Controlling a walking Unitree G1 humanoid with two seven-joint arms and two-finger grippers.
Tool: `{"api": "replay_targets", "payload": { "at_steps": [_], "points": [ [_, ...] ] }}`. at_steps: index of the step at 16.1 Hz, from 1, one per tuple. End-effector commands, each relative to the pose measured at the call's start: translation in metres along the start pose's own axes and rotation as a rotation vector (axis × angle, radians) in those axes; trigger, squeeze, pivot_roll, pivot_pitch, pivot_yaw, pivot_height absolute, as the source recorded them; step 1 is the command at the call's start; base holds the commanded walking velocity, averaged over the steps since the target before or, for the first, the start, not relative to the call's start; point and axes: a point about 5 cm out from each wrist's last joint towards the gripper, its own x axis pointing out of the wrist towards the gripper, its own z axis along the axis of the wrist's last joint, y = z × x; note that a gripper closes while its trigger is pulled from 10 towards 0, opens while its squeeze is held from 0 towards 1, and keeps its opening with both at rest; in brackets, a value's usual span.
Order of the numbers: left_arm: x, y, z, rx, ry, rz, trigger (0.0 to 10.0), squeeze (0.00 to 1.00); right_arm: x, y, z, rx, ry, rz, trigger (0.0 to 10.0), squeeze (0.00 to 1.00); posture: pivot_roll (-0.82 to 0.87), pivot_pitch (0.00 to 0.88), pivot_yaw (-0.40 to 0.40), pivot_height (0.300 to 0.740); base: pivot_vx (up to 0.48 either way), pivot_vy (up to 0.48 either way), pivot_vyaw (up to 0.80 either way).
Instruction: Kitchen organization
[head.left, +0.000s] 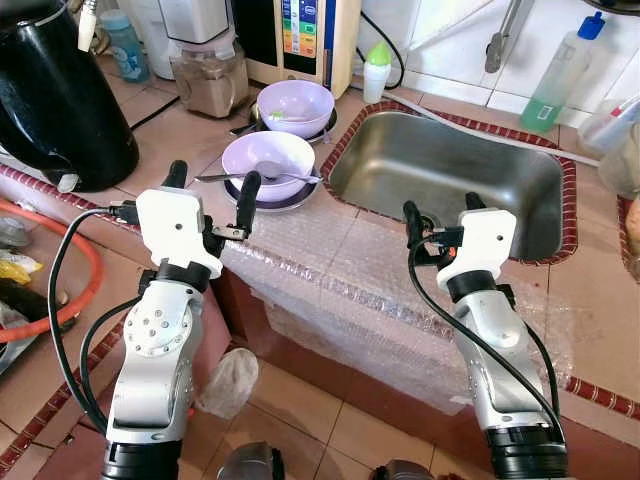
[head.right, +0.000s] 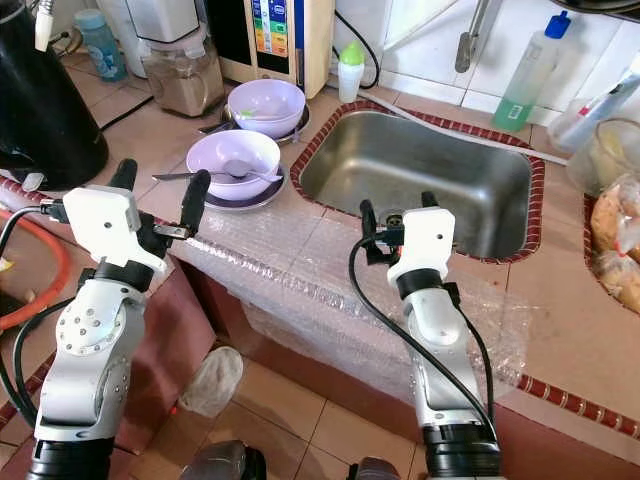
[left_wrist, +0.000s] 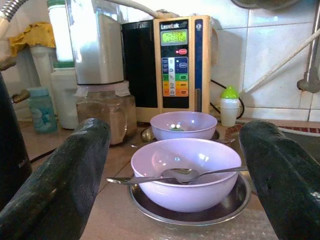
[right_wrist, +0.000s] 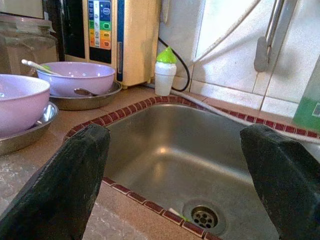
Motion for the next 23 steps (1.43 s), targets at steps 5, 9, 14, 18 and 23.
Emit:
{"api": "replay_targets", "payload": {
  "at_steps": [5,9,14,18,23],
  "points": [
    [-0.002,-0.004,0.003,-0.004,-0.012,-0.012,10.0,0.00,0.000,-0.005,0.006,-0.016,-0.004,-0.032,10.0,0.00,0.01,0.000,0.012,0.740,0.245,0.000,0.00],
    [-0.006,-0.007,0.001,-0.008,0.000,-0.024,10.0,0.00,-0.001,0.000,0.004,0.001,0.009,-0.021,10.0,0.00,0.02,0.000,0.008,0.740,0.274,0.000,0.00],
    [-0.007,-0.009,0.000,-0.008,0.007,-0.031,10.0,0.00,-0.001,0.005,0.001,0.054,0.026,0.009,10.0,0.00,0.02,0.000,0.004,0.740,0.109,0.000,0.00],
    [-0.012,-0.009,-0.005,-0.011,0.027,-0.023,10.0,0.00,-0.002,0.008,-0.006,0.027,0.077,0.019,10.0,0.00,0.02,0.000,-0.005,0.740,0.000,0.000,0.00],
    [-0.015,-0.006,-0.005,-0.013,0.041,-0.024,10.0,0.00,0.009,0.008,0.001,-0.059,0.086,-0.033,10.0,0.00,0.02,0.000,0.014,0.740,0.000,0.000,0.00]
  ]
}}
